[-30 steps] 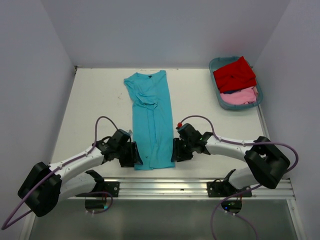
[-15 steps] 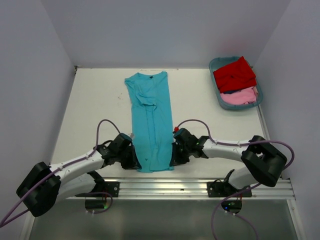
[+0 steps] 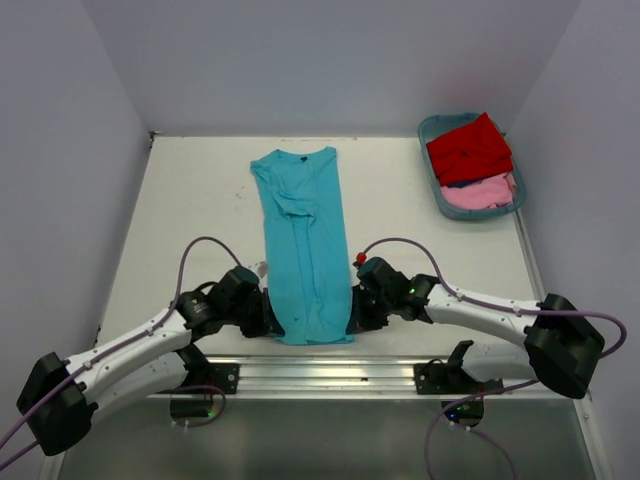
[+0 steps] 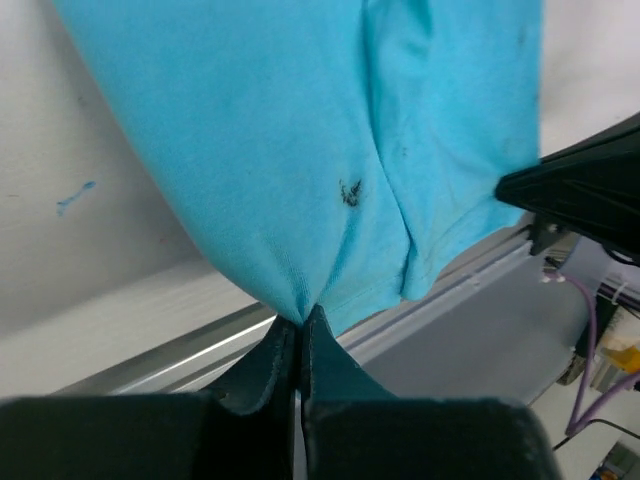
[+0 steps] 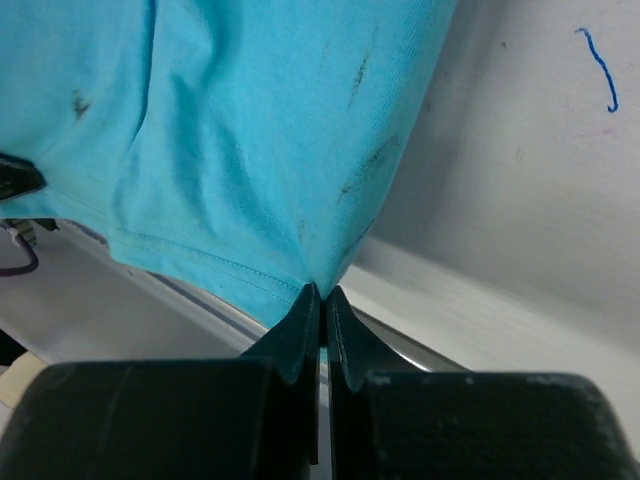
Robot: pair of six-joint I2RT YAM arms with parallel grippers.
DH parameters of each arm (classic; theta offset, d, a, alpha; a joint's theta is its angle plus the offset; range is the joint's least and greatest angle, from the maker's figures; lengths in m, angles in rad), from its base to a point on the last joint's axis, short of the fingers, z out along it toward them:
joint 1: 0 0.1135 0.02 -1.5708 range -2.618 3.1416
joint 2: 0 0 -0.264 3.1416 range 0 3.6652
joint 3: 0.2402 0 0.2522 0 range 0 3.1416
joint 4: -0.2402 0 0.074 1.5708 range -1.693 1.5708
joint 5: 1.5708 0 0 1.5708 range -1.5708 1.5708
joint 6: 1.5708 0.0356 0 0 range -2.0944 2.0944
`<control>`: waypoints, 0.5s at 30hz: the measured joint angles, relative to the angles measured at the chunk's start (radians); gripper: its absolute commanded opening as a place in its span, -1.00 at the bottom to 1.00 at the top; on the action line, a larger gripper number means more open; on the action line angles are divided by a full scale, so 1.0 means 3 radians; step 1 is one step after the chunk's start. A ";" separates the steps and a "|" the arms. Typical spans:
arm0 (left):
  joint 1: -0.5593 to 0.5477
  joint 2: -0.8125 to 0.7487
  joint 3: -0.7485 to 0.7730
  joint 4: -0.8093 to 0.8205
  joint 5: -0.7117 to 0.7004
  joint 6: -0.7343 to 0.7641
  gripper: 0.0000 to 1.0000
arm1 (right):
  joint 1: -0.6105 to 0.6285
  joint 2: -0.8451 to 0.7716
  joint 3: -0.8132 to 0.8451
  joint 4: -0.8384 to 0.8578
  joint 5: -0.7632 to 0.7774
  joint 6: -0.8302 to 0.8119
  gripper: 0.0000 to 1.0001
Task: Fold and stack the t-shirts
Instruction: Grab the bottom of the folded rectangular tshirt with both arms
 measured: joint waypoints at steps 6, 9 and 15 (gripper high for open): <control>-0.0023 -0.0230 0.0384 -0.0261 -0.0186 -0.0046 -1.00 | 0.0003 -0.0223 0.0167 -0.0332 0.0090 -0.0046 -1.00; -0.0023 -0.0195 0.0544 -0.0329 -0.0402 0.0011 -1.00 | 0.0003 -0.0172 0.0420 -0.0470 0.0216 -0.0134 -1.00; -0.0022 0.0210 0.0754 -0.0333 -0.0949 0.0304 -1.00 | -0.0064 0.0411 0.1289 -0.0619 0.0617 -0.0454 -1.00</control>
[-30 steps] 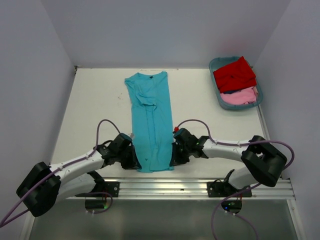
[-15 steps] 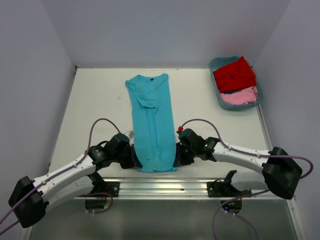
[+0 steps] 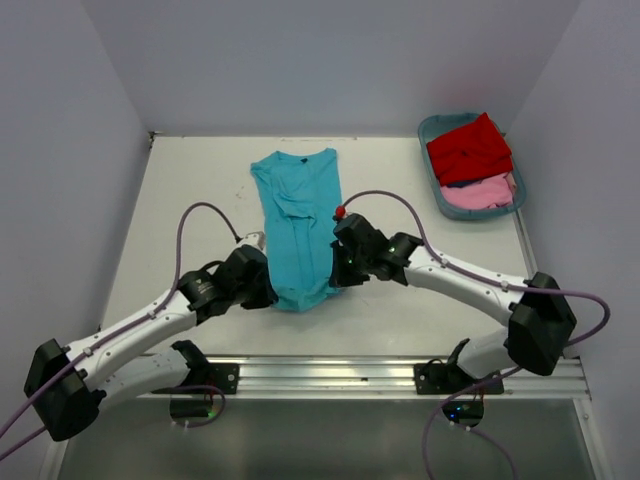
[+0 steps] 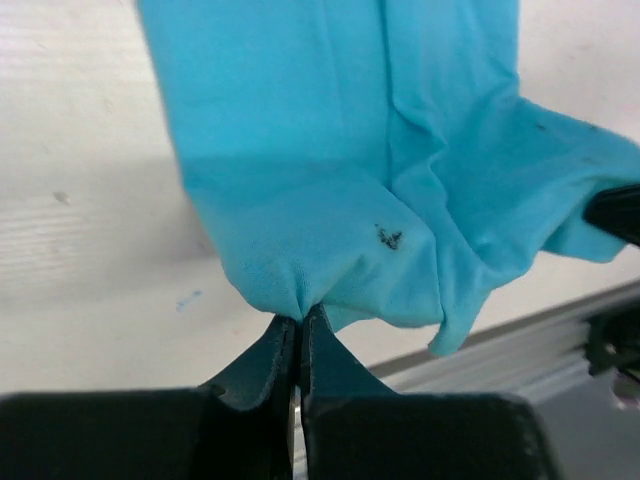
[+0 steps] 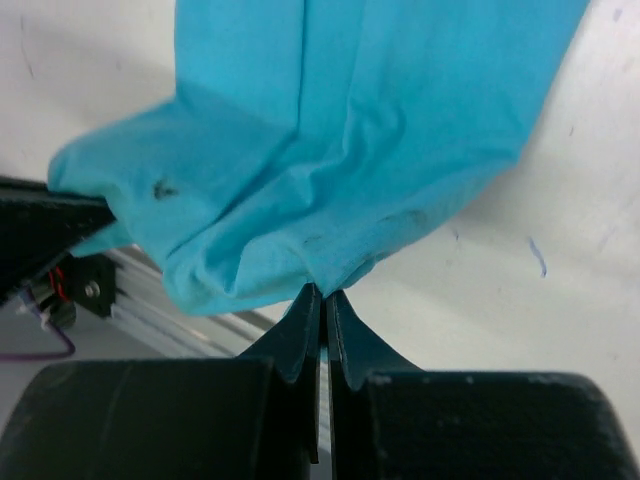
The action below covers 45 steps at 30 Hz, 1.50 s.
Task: Fold and stack the t-shirts
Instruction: Grab the bottom of the folded rectangular tshirt with both arms, then fold the folded rectangular tshirt in 1/3 of the way
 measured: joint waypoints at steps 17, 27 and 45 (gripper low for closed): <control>0.0576 0.0961 0.0074 0.1391 -0.0687 0.0924 -1.00 | -0.0675 0.1245 0.0835 0.0134 0.0178 -0.0552 -1.00; 0.0599 0.1605 0.0118 0.1929 -0.0643 0.1136 -1.00 | -0.0767 0.1406 0.0921 0.0188 0.0245 -0.0656 -1.00; 0.1413 0.2466 0.1242 0.2101 -0.0491 0.1399 1.00 | -0.1274 0.2688 0.2841 0.0042 0.0257 -0.0772 0.97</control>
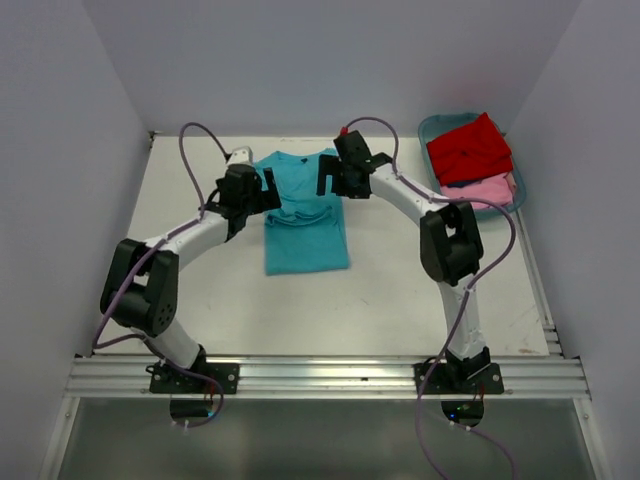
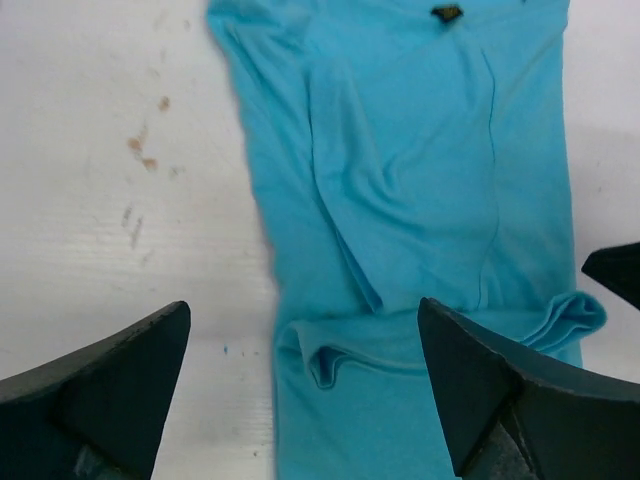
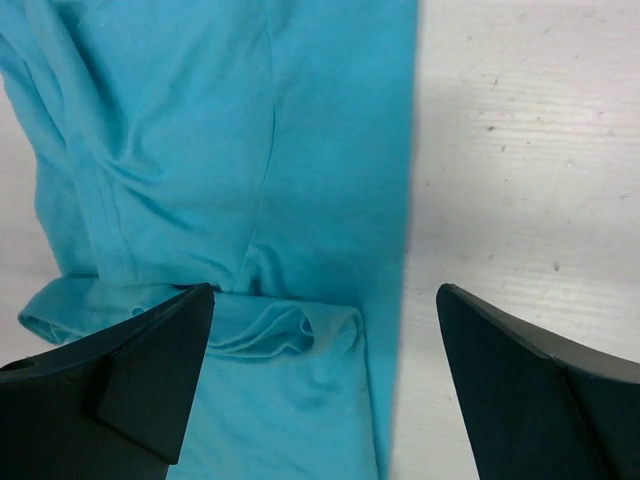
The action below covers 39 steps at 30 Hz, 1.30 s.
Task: Fold and stack the t-shirts
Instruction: Fold the folded rectangular tshirt in 1/3 of the way
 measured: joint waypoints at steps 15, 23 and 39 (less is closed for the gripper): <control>0.0097 -0.0968 -0.0521 0.0285 0.0429 -0.0032 -0.15 | 0.0008 -0.1372 -0.1591 0.0610 -0.0089 -0.0084 -1.00; 0.0092 -0.0025 -0.0543 0.0225 0.1176 -0.0128 -1.00 | 0.0005 -0.0942 -0.1382 0.0676 -0.0482 -0.0057 -1.00; 0.0074 0.0579 -0.0160 0.0354 0.1789 -0.0181 -1.00 | 0.0008 -0.0735 -0.1439 0.0814 -0.0796 0.0048 -1.00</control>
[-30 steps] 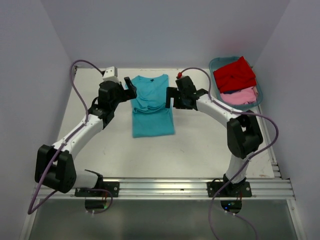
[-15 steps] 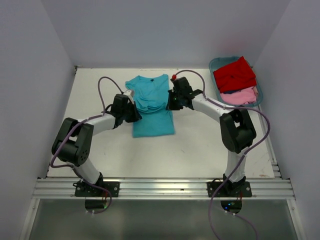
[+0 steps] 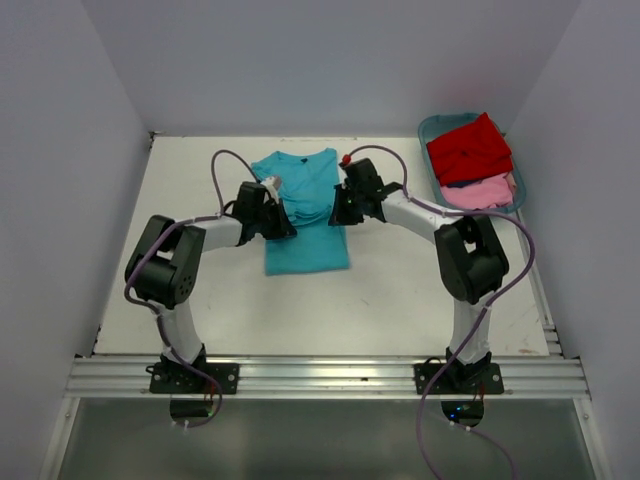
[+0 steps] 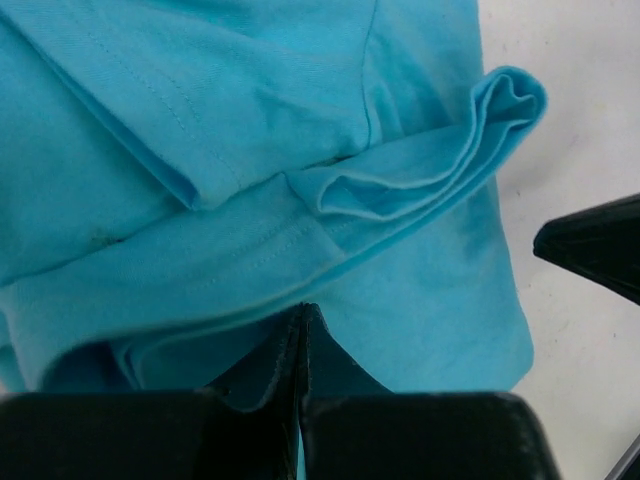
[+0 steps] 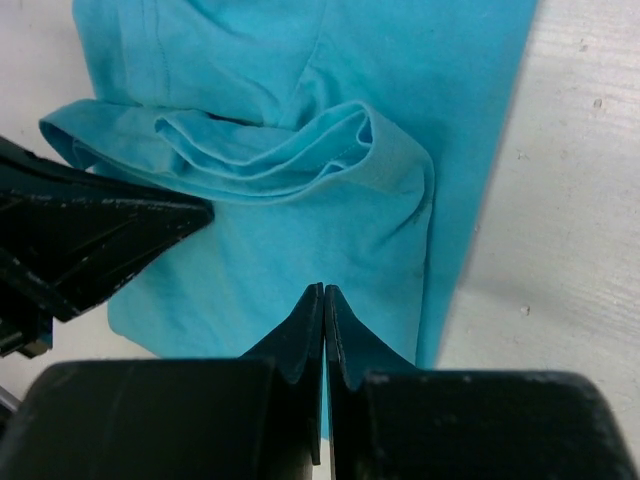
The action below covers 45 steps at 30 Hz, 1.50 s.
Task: Fold and stack the t-shirts
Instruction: Fold the folded rectangular tshirt in 1/3 of the way
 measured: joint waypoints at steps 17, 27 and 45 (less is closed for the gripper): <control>0.0005 0.0547 0.0980 -0.0142 -0.0051 0.0023 -1.00 | 0.0000 -0.0010 -0.0322 -0.0001 0.0014 -0.0009 -1.00; 0.0197 0.1136 0.1562 -0.0326 -0.0011 0.0136 -1.00 | 0.0000 -0.0226 -0.0502 -0.0001 0.0122 -0.0047 -1.00; 0.0333 -0.0725 0.0846 -0.0177 -0.0028 0.0193 0.19 | 0.0000 -0.0472 -0.0749 0.0025 0.0184 -0.0083 -0.12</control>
